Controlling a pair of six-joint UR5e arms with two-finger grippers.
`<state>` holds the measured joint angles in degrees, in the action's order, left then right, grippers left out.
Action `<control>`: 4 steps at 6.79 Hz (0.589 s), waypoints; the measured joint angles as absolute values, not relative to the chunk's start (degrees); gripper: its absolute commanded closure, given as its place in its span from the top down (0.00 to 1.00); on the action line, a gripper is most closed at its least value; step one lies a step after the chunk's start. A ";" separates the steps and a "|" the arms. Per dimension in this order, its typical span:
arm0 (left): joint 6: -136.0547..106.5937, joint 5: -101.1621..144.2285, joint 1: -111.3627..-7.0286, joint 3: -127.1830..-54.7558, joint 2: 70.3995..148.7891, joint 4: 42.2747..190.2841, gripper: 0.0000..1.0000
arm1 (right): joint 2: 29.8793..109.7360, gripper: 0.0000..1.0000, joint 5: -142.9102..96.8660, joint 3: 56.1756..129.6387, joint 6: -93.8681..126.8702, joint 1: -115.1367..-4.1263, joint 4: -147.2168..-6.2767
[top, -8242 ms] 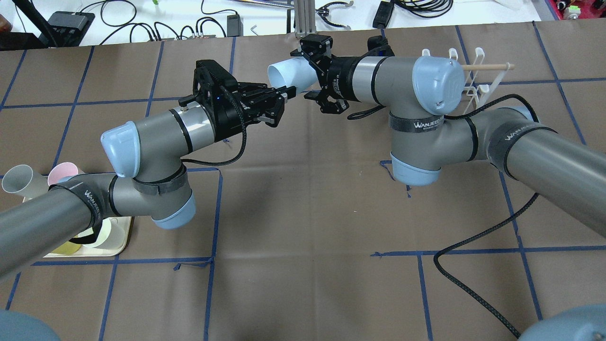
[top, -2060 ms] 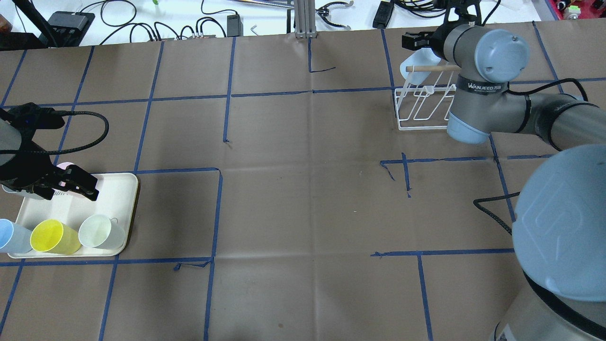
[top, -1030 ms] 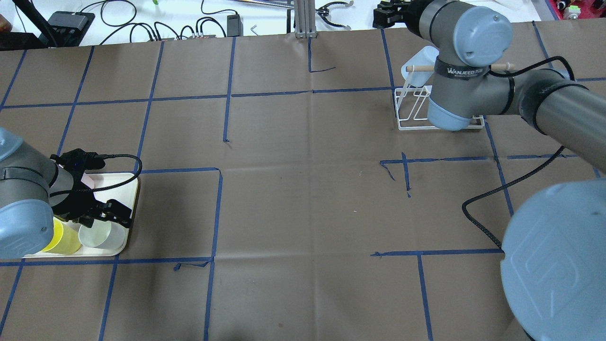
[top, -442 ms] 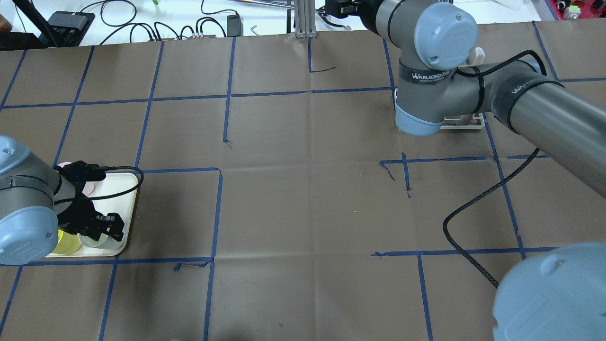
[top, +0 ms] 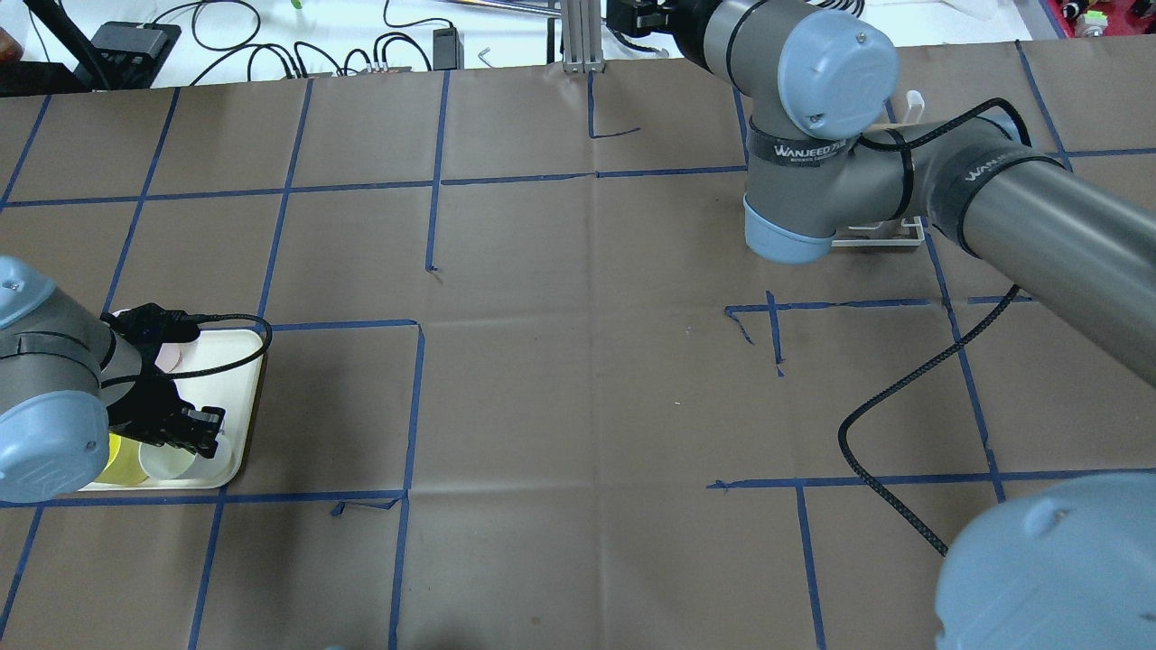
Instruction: Transfer IKEA cup to right arm and place on rack
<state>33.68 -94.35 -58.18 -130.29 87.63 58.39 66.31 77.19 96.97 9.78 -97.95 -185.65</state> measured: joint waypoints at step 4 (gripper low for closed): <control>32.18 -93.95 -59.40 -119.71 87.69 64.27 0.00 | 66.41 1.00 76.90 97.59 29.14 -98.66 -185.53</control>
